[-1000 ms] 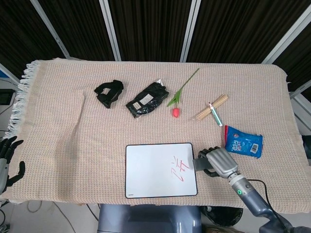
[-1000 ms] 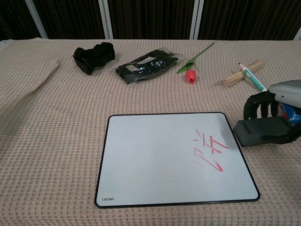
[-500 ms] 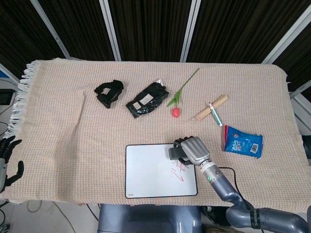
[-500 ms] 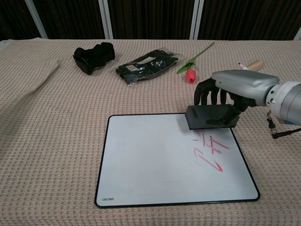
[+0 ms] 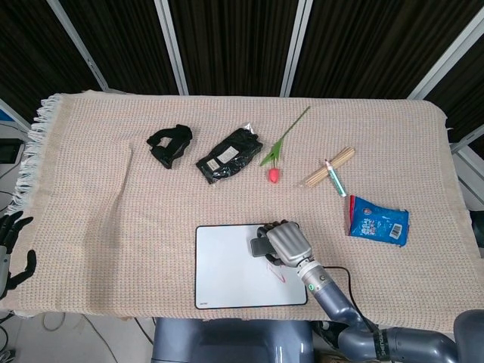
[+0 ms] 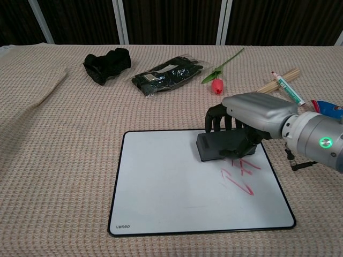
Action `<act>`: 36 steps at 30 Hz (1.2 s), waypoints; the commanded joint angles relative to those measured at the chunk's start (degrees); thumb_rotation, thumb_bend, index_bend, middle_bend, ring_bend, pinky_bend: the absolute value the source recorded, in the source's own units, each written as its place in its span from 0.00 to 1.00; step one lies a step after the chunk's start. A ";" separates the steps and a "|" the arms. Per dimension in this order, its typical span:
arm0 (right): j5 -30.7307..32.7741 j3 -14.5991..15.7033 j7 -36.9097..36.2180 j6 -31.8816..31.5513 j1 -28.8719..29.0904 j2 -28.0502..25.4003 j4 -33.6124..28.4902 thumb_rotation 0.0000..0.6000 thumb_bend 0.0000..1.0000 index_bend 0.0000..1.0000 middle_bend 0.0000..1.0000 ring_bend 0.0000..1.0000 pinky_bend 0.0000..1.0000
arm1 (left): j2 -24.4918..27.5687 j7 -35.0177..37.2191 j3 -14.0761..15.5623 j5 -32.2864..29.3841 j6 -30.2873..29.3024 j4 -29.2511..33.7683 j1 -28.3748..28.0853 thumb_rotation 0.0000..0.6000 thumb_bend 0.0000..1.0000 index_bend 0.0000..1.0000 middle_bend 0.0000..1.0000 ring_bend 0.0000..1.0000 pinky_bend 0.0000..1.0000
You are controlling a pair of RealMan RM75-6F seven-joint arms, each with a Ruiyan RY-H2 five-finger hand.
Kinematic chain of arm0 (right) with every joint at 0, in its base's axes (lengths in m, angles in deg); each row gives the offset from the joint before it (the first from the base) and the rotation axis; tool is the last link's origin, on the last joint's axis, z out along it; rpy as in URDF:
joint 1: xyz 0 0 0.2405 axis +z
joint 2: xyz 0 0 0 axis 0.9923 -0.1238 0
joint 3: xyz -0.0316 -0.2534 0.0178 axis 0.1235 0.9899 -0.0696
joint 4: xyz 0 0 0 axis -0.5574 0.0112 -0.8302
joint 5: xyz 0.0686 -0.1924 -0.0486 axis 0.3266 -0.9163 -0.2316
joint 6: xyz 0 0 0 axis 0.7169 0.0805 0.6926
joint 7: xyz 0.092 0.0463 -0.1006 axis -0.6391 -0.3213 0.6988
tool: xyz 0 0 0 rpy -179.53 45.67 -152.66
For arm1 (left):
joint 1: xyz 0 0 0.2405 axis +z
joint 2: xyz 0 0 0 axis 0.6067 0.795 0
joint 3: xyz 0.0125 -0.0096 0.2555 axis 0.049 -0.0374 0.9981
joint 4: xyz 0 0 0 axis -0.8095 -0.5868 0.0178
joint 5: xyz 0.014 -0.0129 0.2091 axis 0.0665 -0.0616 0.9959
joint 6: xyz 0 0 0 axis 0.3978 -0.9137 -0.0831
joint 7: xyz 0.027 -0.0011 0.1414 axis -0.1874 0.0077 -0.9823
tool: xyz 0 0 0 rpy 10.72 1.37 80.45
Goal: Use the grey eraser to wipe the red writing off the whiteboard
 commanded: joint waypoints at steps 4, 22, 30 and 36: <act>-1.86 1.97 -0.24 -1.38 -0.91 -0.94 -1.63 1.00 0.44 0.50 0.50 0.50 0.44 | 0.07 0.11 -0.08 -0.17 0.07 0.03 -0.02 1.00 0.53 0.15 0.05 0.00 0.05; -10.97 12.35 -2.35 -5.62 -6.81 -8.70 -11.90 1.00 0.45 0.51 0.50 0.50 0.45 | -0.12 -0.59 0.15 0.15 -0.12 0.31 0.05 1.00 0.53 0.15 0.05 0.00 0.05; -11.32 11.74 -4.90 -5.33 -7.26 -8.19 -9.56 1.00 0.45 0.51 0.50 0.50 0.45 | -0.20 -0.85 0.25 0.37 -0.30 0.40 0.12 1.00 0.53 0.15 0.05 0.00 0.05; -8.88 8.24 -6.58 -4.00 -6.24 -6.01 -4.72 1.00 0.44 0.51 0.50 0.50 0.45 | -0.26 -1.03 0.16 0.13 -0.19 0.36 0.06 1.00 0.53 0.15 0.05 0.00 0.05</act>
